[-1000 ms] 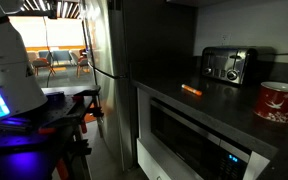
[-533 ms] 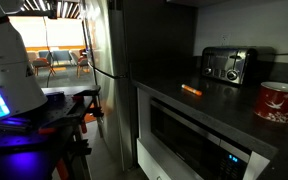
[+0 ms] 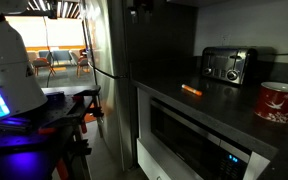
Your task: Put the marker in the cup
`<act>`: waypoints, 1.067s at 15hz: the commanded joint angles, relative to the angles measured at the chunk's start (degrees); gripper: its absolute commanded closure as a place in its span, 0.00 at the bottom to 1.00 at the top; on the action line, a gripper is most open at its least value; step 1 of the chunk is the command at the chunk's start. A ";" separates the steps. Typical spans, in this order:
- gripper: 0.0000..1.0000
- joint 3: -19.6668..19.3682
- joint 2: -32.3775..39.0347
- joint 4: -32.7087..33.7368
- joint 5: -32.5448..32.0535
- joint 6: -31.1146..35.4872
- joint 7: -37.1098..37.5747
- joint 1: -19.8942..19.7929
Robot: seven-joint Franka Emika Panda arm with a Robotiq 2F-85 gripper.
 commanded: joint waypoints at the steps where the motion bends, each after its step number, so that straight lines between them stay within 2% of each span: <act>1: 0.00 0.23 13.14 7.81 -6.21 2.00 13.69 -1.29; 2: 0.00 -1.14 16.88 9.88 -6.35 1.95 16.03 -0.32; 5: 0.00 -5.37 26.99 15.76 -2.28 4.44 16.92 2.46; 7: 0.00 -8.09 32.52 18.80 -2.25 8.06 19.39 4.09; 11: 0.00 -12.67 41.16 24.39 -2.33 11.00 18.65 6.61; 16: 0.00 -14.18 48.30 29.91 0.53 12.46 16.28 7.56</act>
